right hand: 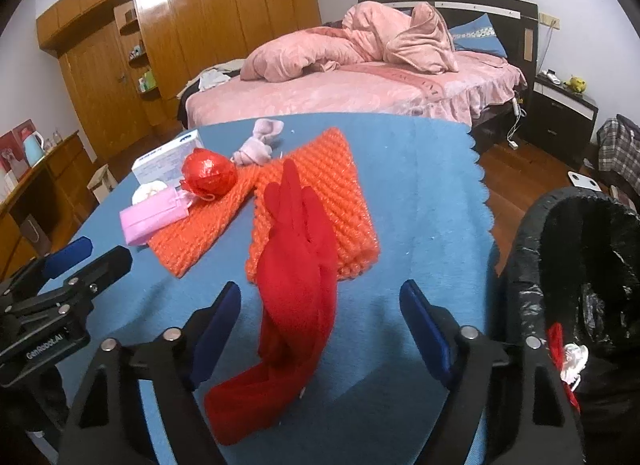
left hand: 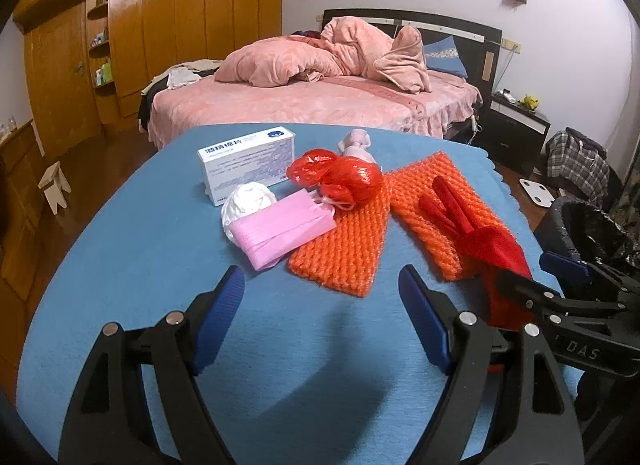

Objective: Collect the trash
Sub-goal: 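Grasp the long red glove with the right tool and lift it, then grasp the orange mesh sheet with the left tool while the right tool holds the red glove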

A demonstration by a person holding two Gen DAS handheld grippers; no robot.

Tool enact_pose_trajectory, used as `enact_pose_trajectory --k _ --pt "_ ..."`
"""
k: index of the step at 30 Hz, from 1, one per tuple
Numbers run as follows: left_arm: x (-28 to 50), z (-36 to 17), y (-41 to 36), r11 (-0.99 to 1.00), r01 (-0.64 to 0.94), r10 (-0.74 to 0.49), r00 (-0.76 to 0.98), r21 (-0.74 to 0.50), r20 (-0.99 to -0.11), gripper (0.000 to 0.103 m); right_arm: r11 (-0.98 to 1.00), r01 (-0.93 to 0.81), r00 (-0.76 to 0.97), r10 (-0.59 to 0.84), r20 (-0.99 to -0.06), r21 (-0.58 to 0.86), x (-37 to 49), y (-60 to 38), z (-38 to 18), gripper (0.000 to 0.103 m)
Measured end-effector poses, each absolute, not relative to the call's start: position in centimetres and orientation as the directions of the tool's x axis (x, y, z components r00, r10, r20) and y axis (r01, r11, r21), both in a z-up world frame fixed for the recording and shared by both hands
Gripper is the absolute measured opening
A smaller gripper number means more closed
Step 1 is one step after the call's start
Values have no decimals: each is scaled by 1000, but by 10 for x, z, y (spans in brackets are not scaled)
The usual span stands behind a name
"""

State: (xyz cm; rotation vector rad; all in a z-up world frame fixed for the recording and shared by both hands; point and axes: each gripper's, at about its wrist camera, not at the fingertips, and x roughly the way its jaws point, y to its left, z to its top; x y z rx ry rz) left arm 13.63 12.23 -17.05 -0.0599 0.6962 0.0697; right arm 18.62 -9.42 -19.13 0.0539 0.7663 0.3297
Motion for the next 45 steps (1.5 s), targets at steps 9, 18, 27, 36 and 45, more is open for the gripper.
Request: enact_pose_trajectory --k 9,18,27,36,45 --pt "140 -176 122 996 -84 40 758 -36 -651 77 938 -296 631 335 -700 182 194 -87 -199 59" --pt "142 -175 116 996 -73 29 759 -41 -651 77 921 -328 590 372 -716 208 198 -82 -204 19" --pt "148 -171 102 998 -47 6 765 -47 -645 77 908 -338 607 411 -680 247 196 -91 -190 11" --pt "164 -166 82 997 -8 -42 767 -75 -640 72 923 -293 655 385 -651 251 202 -113 -171 11" --pt "191 -175 48 994 70 -112 743 -89 -660 59 936 -248 665 351 -659 249 212 -134 -175 11"
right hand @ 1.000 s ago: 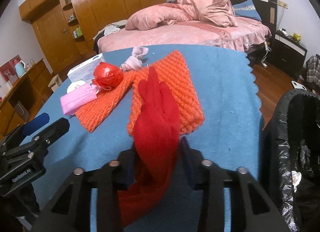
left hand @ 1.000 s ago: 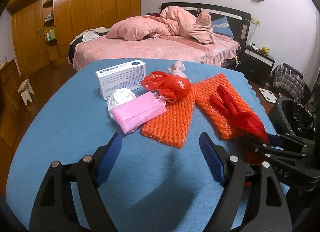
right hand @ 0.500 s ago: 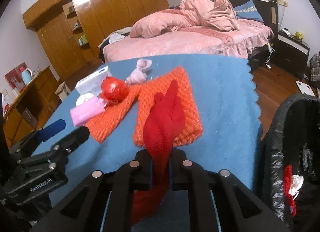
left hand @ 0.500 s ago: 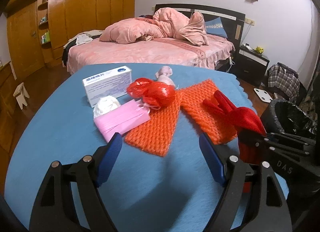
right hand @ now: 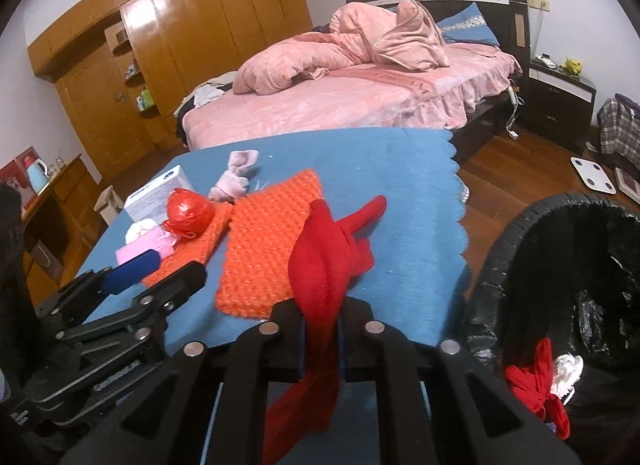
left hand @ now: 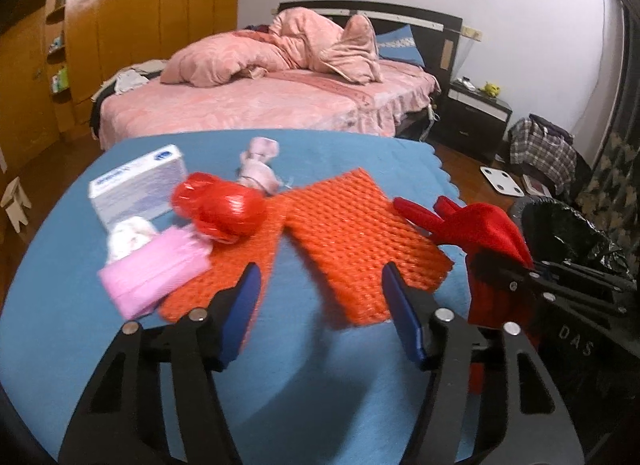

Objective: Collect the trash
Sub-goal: 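Grasp the orange mesh sheet with the left tool while the right tool holds the red glove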

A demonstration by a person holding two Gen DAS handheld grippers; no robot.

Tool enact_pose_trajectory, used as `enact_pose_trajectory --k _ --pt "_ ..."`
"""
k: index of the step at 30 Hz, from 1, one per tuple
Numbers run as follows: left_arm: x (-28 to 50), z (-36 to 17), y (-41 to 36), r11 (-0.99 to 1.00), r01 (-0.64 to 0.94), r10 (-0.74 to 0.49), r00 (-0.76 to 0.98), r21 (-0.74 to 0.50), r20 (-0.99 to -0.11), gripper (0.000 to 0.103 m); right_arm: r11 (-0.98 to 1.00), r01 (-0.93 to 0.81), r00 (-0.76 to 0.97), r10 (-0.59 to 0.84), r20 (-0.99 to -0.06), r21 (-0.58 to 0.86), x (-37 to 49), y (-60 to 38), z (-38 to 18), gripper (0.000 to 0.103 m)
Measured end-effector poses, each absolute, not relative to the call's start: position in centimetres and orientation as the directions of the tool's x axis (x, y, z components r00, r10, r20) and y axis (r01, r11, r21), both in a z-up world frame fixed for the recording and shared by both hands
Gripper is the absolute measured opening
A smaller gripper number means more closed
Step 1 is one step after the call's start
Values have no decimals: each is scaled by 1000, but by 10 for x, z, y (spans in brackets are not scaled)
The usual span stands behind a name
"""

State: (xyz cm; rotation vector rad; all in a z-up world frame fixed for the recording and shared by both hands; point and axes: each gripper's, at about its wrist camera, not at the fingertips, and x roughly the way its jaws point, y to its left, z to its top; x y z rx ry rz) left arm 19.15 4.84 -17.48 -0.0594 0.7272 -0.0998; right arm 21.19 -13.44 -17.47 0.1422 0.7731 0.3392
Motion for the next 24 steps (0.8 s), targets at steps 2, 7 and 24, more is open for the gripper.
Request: enact_pose_trajectory --k 2,7,24 --pt "197 -180 44 993 78 -120 731 -93 -671 56 938 -242 664 348 -662 250 213 -137 -177 11" --pt "209 -192 35 990 92 -140 698 -106 -702 53 939 -232 663 344 -665 254 213 -143 -179 11" --pt "223 -203 21 977 133 -215 647 -170 -731 13 937 -216 653 348 -672 274 215 -147 -184 12"
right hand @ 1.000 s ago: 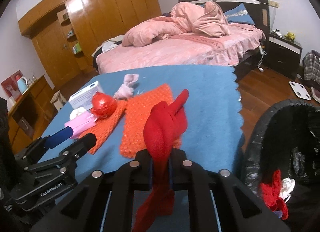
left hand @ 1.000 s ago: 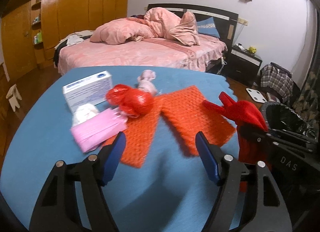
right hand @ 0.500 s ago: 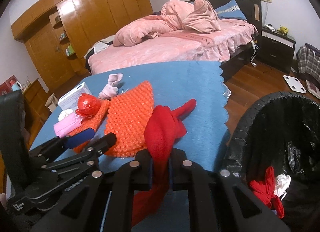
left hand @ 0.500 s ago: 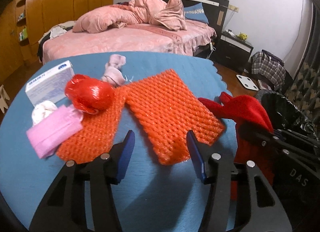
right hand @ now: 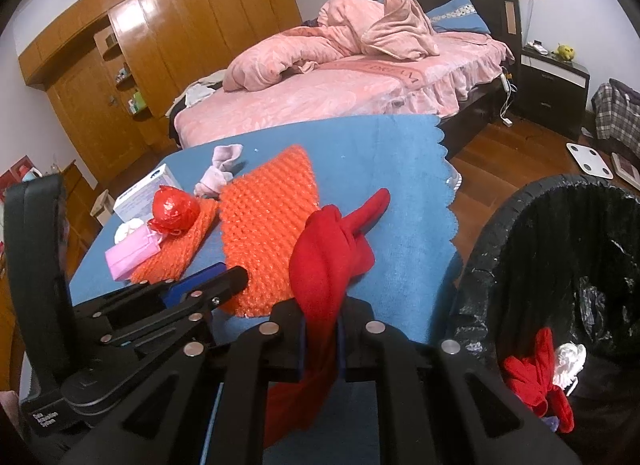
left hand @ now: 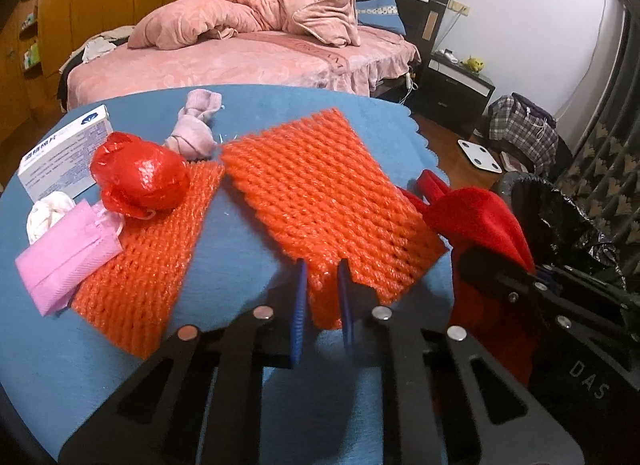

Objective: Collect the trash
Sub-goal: 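Grasp the orange mesh sheet with the left tool while the right tool holds the red glove, then carry the orange mesh and red glove over the bin and release both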

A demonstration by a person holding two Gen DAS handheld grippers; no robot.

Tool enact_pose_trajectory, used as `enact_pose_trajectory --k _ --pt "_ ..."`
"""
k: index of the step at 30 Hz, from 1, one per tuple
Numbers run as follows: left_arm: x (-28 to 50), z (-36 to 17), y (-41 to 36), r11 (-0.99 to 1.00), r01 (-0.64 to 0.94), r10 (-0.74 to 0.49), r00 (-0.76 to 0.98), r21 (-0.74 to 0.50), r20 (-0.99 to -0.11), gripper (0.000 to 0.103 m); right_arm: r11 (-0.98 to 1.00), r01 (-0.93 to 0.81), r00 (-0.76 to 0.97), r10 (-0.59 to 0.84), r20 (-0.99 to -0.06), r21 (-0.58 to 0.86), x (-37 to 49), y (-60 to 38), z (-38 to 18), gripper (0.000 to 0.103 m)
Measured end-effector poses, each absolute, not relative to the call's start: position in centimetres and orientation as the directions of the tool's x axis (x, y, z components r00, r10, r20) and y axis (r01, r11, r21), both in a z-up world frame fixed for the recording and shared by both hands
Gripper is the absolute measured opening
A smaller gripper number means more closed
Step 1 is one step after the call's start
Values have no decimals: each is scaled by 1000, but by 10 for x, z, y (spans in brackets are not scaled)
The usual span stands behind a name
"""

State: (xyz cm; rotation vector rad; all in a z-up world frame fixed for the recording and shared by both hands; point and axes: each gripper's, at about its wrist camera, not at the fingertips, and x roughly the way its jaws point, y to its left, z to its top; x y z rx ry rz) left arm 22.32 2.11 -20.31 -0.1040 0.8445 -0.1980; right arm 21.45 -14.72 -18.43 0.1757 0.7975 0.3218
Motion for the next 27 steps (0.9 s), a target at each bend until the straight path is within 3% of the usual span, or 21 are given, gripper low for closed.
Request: enact_pose_trajectory --k 27 --pt "174 -147 36 983 140 -184 758 -121 -626 11 930 -256 680 366 -635 262 199 -143 -156 12"
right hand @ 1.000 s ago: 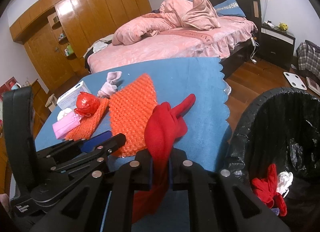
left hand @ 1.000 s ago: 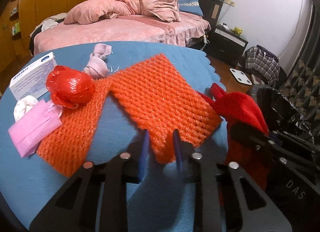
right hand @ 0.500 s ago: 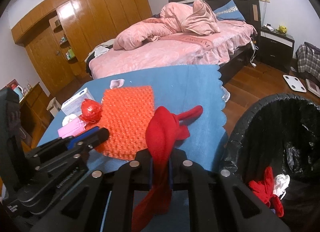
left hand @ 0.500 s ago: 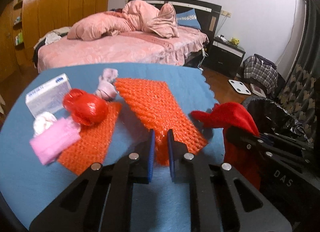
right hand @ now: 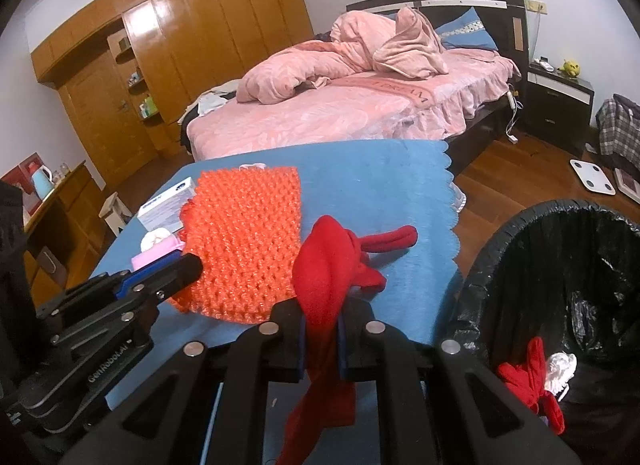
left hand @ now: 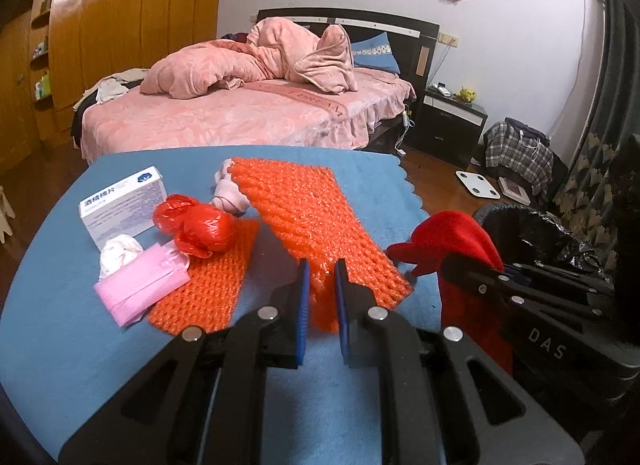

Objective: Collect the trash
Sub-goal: 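Carry the orange mesh and red glove over the bin and release both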

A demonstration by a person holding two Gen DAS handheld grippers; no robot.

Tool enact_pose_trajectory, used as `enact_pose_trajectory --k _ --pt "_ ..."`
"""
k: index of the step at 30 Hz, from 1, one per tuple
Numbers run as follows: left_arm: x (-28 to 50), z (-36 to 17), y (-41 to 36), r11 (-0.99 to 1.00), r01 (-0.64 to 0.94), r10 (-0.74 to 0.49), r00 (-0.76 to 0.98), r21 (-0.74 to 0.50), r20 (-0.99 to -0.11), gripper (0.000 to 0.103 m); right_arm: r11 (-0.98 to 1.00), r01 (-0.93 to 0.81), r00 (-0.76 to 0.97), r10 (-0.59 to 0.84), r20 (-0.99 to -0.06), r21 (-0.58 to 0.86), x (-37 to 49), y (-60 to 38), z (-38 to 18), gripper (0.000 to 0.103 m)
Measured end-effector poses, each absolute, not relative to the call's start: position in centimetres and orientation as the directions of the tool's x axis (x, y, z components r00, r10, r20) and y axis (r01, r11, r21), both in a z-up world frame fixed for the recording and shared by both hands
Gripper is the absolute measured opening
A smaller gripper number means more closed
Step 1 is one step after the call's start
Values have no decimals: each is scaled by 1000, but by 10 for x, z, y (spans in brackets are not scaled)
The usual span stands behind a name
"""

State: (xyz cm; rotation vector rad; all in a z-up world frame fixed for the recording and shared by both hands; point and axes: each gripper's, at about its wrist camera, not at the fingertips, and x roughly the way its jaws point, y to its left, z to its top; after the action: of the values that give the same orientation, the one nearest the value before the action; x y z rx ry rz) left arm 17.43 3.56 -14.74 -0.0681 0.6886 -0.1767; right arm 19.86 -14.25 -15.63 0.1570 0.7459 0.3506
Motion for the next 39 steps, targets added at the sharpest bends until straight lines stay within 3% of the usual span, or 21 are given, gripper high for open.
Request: enact_pose_trajectory --k 19,39 --pt "150 -111 30 982 157 -189 811 -105 -554 11 943 -235 765 330 -553 237 170 -175 -108 12" --pt "151 -96 -83 914 397 -380 762 -84 -524 12 977 -58 832 161 -530 206 145 -290 -90 12"
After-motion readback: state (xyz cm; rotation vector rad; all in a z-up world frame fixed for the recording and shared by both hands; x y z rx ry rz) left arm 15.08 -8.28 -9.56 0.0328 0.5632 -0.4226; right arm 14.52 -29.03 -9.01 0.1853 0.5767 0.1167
